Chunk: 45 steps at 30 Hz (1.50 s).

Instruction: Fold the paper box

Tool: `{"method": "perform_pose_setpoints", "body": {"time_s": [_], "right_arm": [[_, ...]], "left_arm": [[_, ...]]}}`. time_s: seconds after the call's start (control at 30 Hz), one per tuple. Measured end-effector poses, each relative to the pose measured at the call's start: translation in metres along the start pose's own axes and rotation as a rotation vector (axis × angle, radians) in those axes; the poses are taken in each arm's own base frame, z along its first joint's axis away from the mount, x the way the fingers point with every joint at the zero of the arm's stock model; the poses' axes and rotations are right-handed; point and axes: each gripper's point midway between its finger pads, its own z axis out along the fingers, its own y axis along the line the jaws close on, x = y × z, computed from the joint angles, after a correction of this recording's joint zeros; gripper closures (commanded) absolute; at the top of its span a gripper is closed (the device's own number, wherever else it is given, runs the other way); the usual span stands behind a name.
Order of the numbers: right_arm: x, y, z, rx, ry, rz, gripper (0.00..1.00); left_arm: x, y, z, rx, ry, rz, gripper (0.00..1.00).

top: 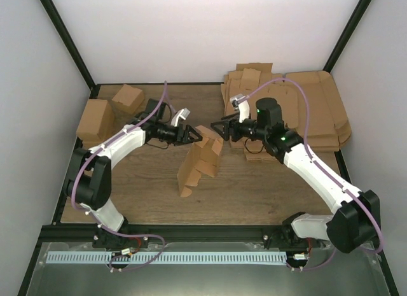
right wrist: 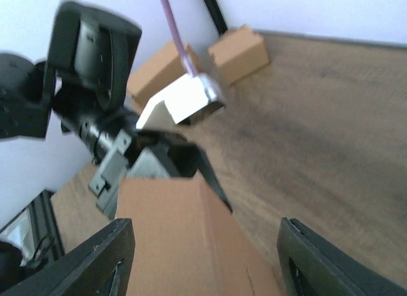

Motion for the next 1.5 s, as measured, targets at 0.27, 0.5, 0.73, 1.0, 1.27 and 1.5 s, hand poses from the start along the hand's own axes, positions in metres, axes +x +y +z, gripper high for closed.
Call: {"method": "perform_pose_setpoints", "body": {"time_s": [0.27, 0.5, 0.73, 1.0, 1.27, 1.5], "right_arm": [[0.039, 0.015, 0.005, -0.095, 0.129, 0.0, 0.54], [0.061, 0.034, 0.008, -0.149, 0.203, -0.049, 0.55], [0.08, 0.033, 0.016, -0.118, 0.265, -0.082, 0.55], [0.083, 0.025, 0.018, -0.07, 0.27, -0.108, 0.52], [0.085, 0.023, 0.019, -0.053, 0.28, -0.114, 0.5], [0.085, 0.022, 0.019, -0.049, 0.279, -0.12, 0.48]], "left_arm": [[0.0, 0.0, 0.0, 0.0, -0.001, 0.001, 0.31], [0.0, 0.0, 0.0, 0.0, 0.0, 0.001, 0.31], [0.0, -0.002, -0.006, -0.025, -0.012, 0.004, 0.31], [-0.018, -0.02, -0.04, -0.13, -0.112, 0.071, 0.21], [-0.02, -0.047, -0.076, -0.23, -0.181, 0.186, 0.17], [0.0, -0.036, -0.079, -0.384, -0.128, 0.256, 0.18]]}}
